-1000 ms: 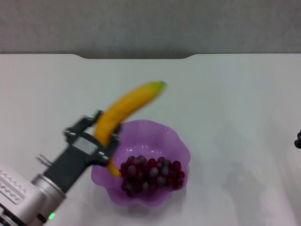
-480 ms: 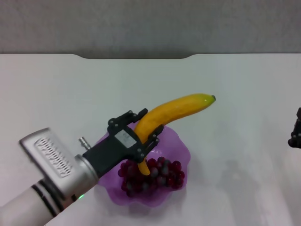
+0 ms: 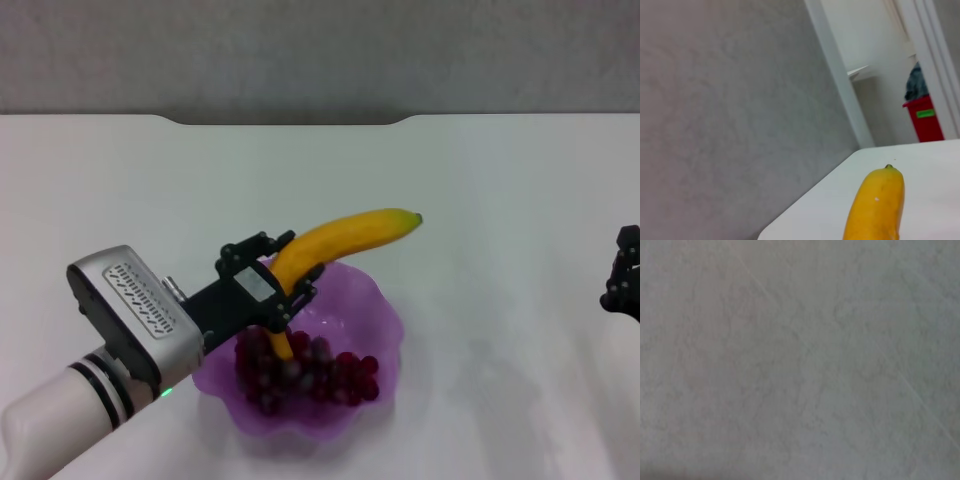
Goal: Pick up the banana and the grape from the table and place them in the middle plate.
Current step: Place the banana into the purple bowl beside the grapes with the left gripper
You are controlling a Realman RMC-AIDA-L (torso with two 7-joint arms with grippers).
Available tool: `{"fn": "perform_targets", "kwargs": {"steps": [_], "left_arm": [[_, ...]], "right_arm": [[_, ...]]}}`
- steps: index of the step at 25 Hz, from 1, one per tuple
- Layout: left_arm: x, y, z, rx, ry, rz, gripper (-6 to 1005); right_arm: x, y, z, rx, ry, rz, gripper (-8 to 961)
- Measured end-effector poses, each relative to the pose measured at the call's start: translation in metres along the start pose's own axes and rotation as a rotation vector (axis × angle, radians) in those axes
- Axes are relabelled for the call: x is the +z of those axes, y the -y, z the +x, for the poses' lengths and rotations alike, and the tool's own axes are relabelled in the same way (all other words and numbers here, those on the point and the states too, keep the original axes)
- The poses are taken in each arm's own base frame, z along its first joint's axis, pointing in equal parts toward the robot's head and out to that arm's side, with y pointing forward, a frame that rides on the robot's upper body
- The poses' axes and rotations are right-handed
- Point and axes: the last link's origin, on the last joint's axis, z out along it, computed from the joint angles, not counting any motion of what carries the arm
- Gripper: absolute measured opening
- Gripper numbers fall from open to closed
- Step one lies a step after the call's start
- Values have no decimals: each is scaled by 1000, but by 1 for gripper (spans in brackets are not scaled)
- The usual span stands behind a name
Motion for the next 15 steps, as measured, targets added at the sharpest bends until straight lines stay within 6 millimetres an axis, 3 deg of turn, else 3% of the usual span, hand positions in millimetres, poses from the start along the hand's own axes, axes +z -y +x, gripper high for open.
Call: {"fn": "perform_targets", "kwargs": {"steps": [9, 15], "left_arm": [[-19, -4, -26, 11, 107, 15, 528], [-24, -9, -30, 60, 122, 11, 540]], "right_arm": [[0, 0, 0, 0, 0, 1, -1], [-2, 2, 2, 10, -4, 3, -1]]}}
